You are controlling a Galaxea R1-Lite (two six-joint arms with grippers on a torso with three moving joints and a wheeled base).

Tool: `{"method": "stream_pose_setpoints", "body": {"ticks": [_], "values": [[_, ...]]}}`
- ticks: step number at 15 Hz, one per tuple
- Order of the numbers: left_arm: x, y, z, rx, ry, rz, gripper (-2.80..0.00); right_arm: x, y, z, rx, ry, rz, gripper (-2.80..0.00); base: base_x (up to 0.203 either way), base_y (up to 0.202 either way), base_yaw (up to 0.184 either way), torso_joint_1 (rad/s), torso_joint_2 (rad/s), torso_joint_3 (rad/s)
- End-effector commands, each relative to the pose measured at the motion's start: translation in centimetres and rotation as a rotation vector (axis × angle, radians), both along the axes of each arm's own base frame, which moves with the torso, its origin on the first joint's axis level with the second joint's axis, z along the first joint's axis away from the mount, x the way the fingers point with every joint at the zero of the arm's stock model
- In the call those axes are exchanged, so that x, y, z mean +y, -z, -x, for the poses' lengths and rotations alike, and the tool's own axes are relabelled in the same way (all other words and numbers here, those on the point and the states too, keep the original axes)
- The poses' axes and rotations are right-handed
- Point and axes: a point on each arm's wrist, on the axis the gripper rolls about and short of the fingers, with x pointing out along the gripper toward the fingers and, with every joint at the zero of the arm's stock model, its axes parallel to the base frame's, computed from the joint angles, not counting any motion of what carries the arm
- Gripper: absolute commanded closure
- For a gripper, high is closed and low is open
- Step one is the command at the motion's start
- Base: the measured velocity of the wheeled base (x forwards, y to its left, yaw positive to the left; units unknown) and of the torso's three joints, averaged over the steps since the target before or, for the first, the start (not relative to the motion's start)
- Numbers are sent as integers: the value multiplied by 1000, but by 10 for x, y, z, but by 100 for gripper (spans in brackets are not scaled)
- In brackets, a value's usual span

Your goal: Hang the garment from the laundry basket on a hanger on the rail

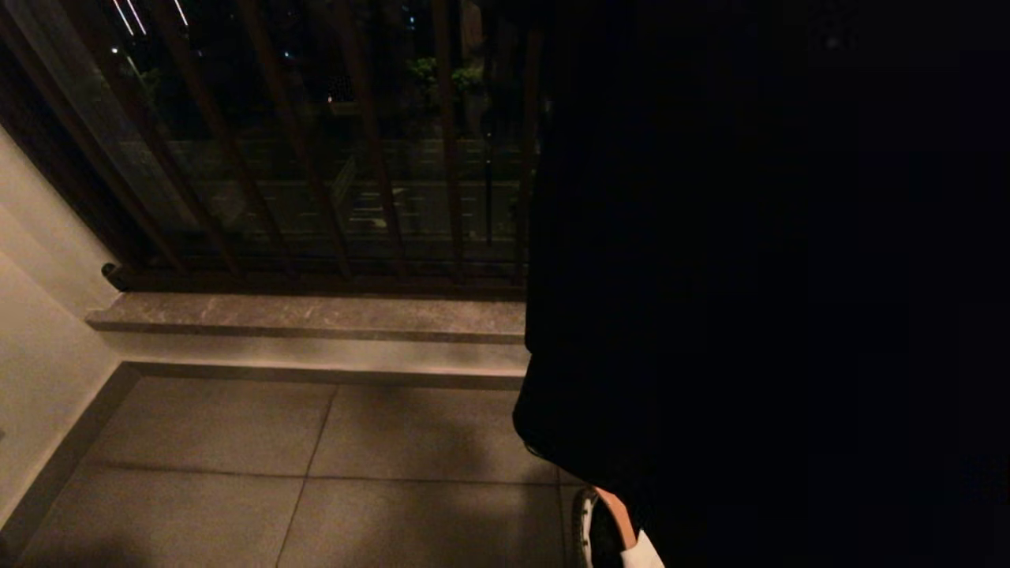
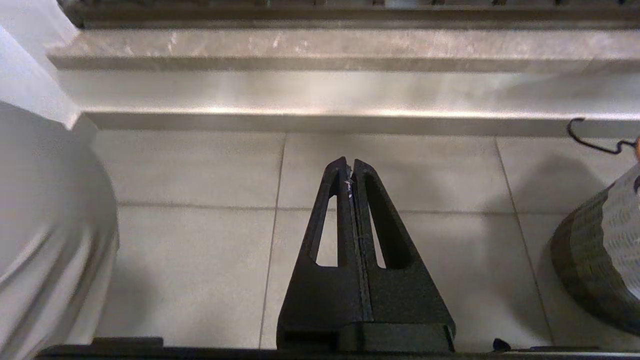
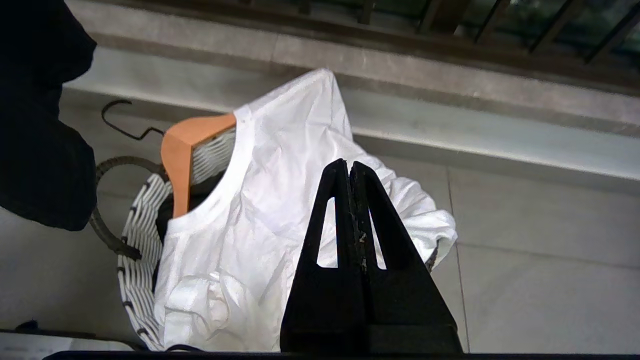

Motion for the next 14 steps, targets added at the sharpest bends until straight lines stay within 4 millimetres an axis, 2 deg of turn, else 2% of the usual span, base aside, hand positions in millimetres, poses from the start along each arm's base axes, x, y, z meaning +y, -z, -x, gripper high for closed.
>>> {"method": "stream_pose_setpoints", "body": {"ticks": [1, 14], "values": [[0, 0, 0, 3, 0, 0, 0, 0, 0, 0, 0, 0, 1, 0, 0, 0, 0, 3, 2, -197], [0, 0, 0, 2, 0, 1, 0, 0, 0, 0, 2, 0, 5, 0, 0, 0, 0, 3, 2, -198]]}}
